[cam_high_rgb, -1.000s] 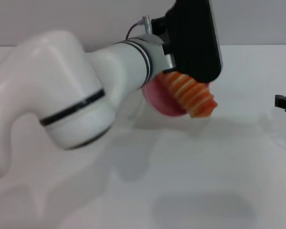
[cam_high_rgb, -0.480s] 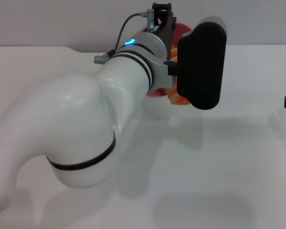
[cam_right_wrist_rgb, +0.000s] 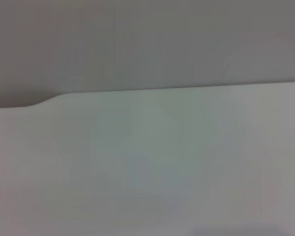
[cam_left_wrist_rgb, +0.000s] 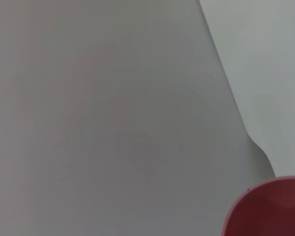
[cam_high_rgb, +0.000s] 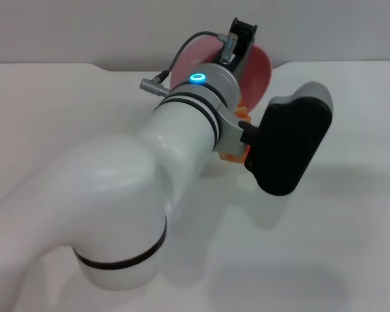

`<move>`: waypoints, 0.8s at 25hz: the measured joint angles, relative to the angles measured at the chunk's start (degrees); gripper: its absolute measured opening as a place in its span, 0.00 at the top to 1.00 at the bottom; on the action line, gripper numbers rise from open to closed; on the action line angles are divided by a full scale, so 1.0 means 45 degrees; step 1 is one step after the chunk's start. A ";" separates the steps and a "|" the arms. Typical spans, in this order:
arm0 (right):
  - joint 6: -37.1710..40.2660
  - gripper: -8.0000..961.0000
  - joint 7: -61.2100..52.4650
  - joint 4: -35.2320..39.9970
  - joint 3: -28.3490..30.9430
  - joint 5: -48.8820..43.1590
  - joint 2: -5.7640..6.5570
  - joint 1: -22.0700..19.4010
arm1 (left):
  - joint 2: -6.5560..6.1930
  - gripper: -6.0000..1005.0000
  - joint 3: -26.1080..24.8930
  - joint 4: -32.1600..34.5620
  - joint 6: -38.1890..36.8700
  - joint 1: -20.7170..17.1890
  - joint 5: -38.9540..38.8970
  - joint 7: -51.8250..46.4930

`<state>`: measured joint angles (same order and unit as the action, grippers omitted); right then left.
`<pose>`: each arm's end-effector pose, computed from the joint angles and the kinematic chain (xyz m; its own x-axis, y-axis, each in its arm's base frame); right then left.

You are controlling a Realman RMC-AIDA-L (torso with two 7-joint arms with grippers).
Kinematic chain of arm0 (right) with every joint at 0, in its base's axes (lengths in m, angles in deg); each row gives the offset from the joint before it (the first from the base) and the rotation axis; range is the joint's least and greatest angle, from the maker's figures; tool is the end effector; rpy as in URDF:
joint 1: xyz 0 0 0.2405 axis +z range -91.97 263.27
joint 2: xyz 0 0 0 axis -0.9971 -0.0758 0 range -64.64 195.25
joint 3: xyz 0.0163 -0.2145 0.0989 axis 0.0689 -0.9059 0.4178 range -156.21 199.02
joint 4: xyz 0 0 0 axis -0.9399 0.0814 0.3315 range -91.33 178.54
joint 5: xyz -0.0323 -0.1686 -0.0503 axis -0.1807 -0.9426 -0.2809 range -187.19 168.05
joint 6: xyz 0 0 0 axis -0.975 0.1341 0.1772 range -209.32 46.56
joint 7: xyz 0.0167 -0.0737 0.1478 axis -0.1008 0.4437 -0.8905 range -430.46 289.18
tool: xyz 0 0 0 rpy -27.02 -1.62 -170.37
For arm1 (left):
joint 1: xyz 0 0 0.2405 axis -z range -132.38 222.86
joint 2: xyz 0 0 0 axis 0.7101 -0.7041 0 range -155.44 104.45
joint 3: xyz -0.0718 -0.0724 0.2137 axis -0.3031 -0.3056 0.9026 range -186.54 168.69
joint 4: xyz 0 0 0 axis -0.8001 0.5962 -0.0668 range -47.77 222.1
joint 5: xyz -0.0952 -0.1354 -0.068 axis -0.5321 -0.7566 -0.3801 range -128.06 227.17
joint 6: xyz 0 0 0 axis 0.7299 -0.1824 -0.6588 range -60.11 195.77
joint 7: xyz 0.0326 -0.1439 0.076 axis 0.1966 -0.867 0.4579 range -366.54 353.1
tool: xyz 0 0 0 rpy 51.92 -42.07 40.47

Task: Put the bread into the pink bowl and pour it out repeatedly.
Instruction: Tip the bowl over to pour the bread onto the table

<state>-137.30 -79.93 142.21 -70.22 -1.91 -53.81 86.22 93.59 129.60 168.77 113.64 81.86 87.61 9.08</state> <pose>0.2733 0.2913 0.0563 0.4654 -0.7311 -0.4989 -0.6804 0.0650 -0.7300 -0.0565 0.3397 -0.0800 0.5662 -0.4003 -0.7205 -0.8234 -0.2350 -0.5165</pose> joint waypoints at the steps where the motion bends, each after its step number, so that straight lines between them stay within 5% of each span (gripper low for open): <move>1: 0.0002 0.41 -0.0002 -0.0005 0.0047 -0.0002 -0.0002 -0.0023 | 0.0000 0.96 0.0000 0.0000 0.0000 0.0000 0.0000 0.0000; 11: 0.0016 0.41 -0.0007 -0.0154 0.0087 -0.0026 0.0009 0.0037 | -0.0001 0.96 0.0640 0.0129 -0.0216 -0.0101 0.0281 0.1149; 20: -0.0072 0.41 -0.0007 -0.0156 0.0226 -0.0026 0.0006 0.0018 | -0.0001 0.96 0.1323 -0.0098 -0.1088 -0.0346 0.2268 0.1509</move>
<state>-137.62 -79.96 141.50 -69.21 -2.03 -53.79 86.30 93.59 135.55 168.32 108.74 80.30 97.82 15.87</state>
